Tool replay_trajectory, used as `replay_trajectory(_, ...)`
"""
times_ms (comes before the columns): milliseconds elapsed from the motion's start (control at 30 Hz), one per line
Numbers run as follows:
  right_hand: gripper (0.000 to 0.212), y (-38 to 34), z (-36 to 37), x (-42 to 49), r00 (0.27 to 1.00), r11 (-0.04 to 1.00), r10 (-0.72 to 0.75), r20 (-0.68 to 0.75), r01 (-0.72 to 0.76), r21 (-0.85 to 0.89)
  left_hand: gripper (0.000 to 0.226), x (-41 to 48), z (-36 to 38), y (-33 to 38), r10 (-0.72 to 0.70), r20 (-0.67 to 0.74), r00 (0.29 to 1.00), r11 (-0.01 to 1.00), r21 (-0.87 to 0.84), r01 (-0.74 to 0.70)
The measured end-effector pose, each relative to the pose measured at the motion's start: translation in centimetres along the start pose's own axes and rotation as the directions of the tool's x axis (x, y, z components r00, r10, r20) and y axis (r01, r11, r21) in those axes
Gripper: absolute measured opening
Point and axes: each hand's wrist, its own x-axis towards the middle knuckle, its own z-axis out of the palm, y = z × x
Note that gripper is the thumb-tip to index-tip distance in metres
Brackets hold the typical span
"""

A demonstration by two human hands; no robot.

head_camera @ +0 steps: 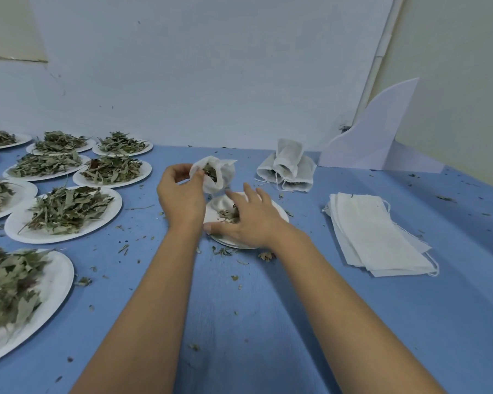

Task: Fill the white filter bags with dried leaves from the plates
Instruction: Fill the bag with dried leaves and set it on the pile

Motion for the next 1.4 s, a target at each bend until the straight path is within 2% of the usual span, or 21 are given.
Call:
replay_trajectory(100, 0.082, 0.2, 0.7, 0.1, 0.996, 0.998, -0.055, 0.067, 0.055, -0.009, 0.018, 0.0, 0.0, 0.0, 0.004, -0.006, 1.0, 1.0, -0.008, -0.004)
replay_trajectory(233, 0.056, 0.6, 0.3, 0.1, 0.992, 0.996, -0.085, 0.097, 0.082, 0.033, 0.018, 0.1, -0.1, 0.1, -0.003, -0.015, 1.0, 1.0, -0.03, 0.002)
replay_trajectory(300, 0.024, 0.6, 0.3, 0.1, 0.996, 0.995, -0.081, 0.033, 0.079, 0.06, 0.019, 0.0, -0.1, 0.1, -0.005, -0.018, 1.0, 0.999, -0.043, 0.004)
replay_trajectory(333, 0.019, 0.6, 0.3, 0.0, 0.996, 0.994, -0.084, -0.021, 0.085, 0.065, 0.018, 0.0, -0.1, 0.2, -0.002, -0.022, 1.0, 0.999, -0.049, 0.001)
replay_trajectory(367, 0.03, 0.6, 0.3, -0.1, 0.994, 0.995, -0.083, -0.067, 0.086, 0.048, 0.017, 0.0, -0.1, 0.3, 0.004, -0.026, 1.0, 0.999, -0.052, -0.005)
replay_trajectory(400, 0.032, 0.7, 0.3, -0.1, 0.993, 0.996, -0.081, -0.09, 0.084, 0.021, 0.015, 0.0, -0.1, 0.3, 0.01, -0.032, 0.999, 0.999, -0.053, -0.012)
replay_trajectory(500, 0.025, 0.8, 0.4, 0.0, 0.98, 0.996, -0.082, -0.18, 0.075, -0.046, 0.012, 0.1, -0.2, 0.4, 0.014, -0.046, 0.999, 0.999, -0.048, -0.016)
replay_trajectory(700, 0.022, 1.9, 0.7, 0.5, 0.939, 0.998, 0.011, -0.343, -0.029, -0.048, 0.008, 0.0, -0.2, 0.3, 0.003, -0.045, 0.999, 0.999, -0.035, -0.004)
replay_trajectory(800, 0.031, 2.3, 1.0, 0.3, 0.906, 0.997, 0.057, -0.419, -0.03, 0.071, 0.009, 0.2, -0.2, 0.5, 0.027, -0.088, 0.996, 0.999, -0.032, -0.03)
replay_trajectory(933, 0.038, 2.6, 1.7, 0.3, 0.895, 0.99, 0.07, -0.441, -0.008, 0.142, 0.008, 0.5, -0.2, 1.0, 0.097, -0.166, 0.981, 0.992, -0.059, -0.109)
replay_trajectory(1000, 0.038, 2.6, 1.6, 0.3, 0.871, 0.96, 0.131, -0.474, 0.008, 0.28, 0.006, 0.5, -0.1, 0.9, 0.102, -0.141, 0.985, 0.993, -0.039, -0.108)
replay_trajectory(1067, 0.031, 2.6, 1.1, 0.4, 0.824, 0.869, 0.254, -0.507, 0.036, 0.494, 0.004, 0.1, 0.2, 0.6, 0.09, -0.067, 0.994, 0.995, 0.04, -0.088)
replay_trajectory(1100, 0.026, 2.6, 0.7, 0.5, 0.814, 0.779, 0.334, -0.475, 0.045, 0.626, 0.003, -0.2, 0.3, 0.4, 0.081, -0.019, 0.997, 0.993, 0.085, -0.079)
replay_trajectory(1133, 0.025, 2.6, 0.1, 0.6, 0.823, 0.642, 0.401, -0.402, 0.061, 0.765, 0.003, -0.5, 0.5, 0.1, 0.073, 0.027, 0.997, 0.989, 0.128, -0.075)
replay_trajectory(1167, 0.026, 2.6, -0.4, 0.6, 0.851, 0.458, 0.431, -0.3, 0.081, 0.885, 0.003, -0.7, 0.6, 0.0, 0.068, 0.068, 0.995, 0.983, 0.167, -0.079)
replay_trajectory(1233, 0.026, 2.5, -1.3, 0.5, 0.92, 0.108, 0.37, -0.128, 0.095, 0.99, 0.005, -1.1, 0.8, -0.2, 0.068, 0.137, 0.988, 0.972, 0.215, -0.096)
replay_trajectory(1267, 0.023, 2.4, -1.6, 0.5, 0.946, 0.016, 0.313, -0.089, 0.088, 0.996, 0.005, -1.2, 0.9, -0.2, 0.067, 0.165, 0.984, 0.969, 0.223, -0.104)
replay_trajectory(1300, 0.022, 2.3, -1.7, 0.5, 0.962, -0.02, 0.263, -0.071, 0.079, 0.997, 0.005, -1.3, 1.0, -0.2, 0.068, 0.188, 0.98, 0.967, 0.229, -0.111)
replay_trajectory(1333, 0.021, 2.2, -1.8, 0.4, 0.971, -0.009, 0.231, -0.063, 0.067, 0.998, 0.005, -1.4, 1.0, -0.2, 0.072, 0.205, 0.976, 0.965, 0.232, -0.12)
replay_trajectory(1400, 0.021, 1.9, -1.7, 0.4, 0.971, 0.098, 0.23, -0.064, 0.042, 0.994, 0.006, -1.5, 1.1, -0.1, 0.069, 0.231, 0.971, 0.969, 0.215, -0.12)
